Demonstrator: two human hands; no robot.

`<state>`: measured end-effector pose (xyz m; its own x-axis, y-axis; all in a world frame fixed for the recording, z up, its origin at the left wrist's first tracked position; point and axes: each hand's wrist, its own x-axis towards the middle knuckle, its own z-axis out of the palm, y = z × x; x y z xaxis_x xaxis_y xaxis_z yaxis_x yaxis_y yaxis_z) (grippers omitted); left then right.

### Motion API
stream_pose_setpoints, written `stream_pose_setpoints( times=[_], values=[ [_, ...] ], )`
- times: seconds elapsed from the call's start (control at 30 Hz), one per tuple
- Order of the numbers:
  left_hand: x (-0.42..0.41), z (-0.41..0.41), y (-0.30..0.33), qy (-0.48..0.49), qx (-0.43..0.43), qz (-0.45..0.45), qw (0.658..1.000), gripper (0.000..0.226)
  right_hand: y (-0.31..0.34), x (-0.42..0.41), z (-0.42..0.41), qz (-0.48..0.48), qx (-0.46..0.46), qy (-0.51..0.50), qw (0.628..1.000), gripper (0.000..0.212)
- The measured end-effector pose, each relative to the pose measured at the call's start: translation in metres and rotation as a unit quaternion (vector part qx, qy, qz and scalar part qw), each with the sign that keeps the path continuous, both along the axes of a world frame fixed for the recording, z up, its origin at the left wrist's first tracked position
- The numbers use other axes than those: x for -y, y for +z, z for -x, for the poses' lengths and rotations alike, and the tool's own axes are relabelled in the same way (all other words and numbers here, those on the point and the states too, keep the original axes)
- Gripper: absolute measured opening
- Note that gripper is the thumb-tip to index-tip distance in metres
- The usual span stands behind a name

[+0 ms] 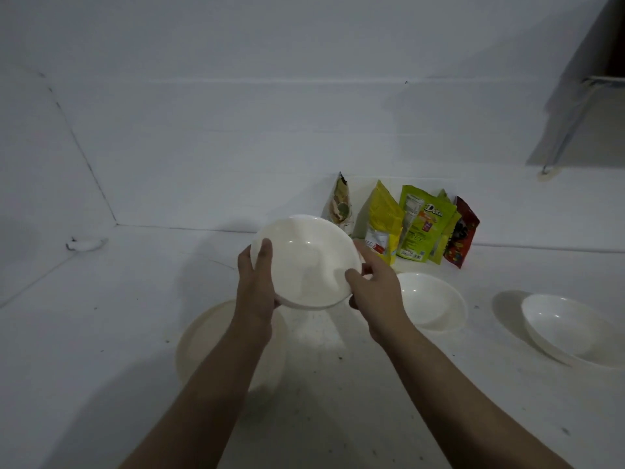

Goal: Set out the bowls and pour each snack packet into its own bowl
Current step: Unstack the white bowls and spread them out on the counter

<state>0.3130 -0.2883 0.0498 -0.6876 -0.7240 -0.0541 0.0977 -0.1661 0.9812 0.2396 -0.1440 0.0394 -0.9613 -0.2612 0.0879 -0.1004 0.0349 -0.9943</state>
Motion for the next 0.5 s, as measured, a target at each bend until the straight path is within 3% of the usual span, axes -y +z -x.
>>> stream_pose_setpoints(
  times=[0.2, 0.33, 0.5],
  values=[
    [0.068, -0.002, -0.006, 0.053, 0.017, -0.006, 0.998, 0.039, 0.007, 0.046, 0.016, 0.046, 0.035, -0.023, 0.998, 0.036],
    [0.123, 0.002, -0.025, 0.117, 0.051, 0.011, 0.992, 0.045, -0.013, 0.054, 0.022, 0.134, 0.116, -0.064, 0.982, 0.039],
    [0.172, 0.003, -0.055, 0.118, 0.113, -0.002, 0.987, 0.048, -0.053, 0.069, 0.022, 0.206, 0.198, -0.113, 0.951, 0.040]
  ],
)
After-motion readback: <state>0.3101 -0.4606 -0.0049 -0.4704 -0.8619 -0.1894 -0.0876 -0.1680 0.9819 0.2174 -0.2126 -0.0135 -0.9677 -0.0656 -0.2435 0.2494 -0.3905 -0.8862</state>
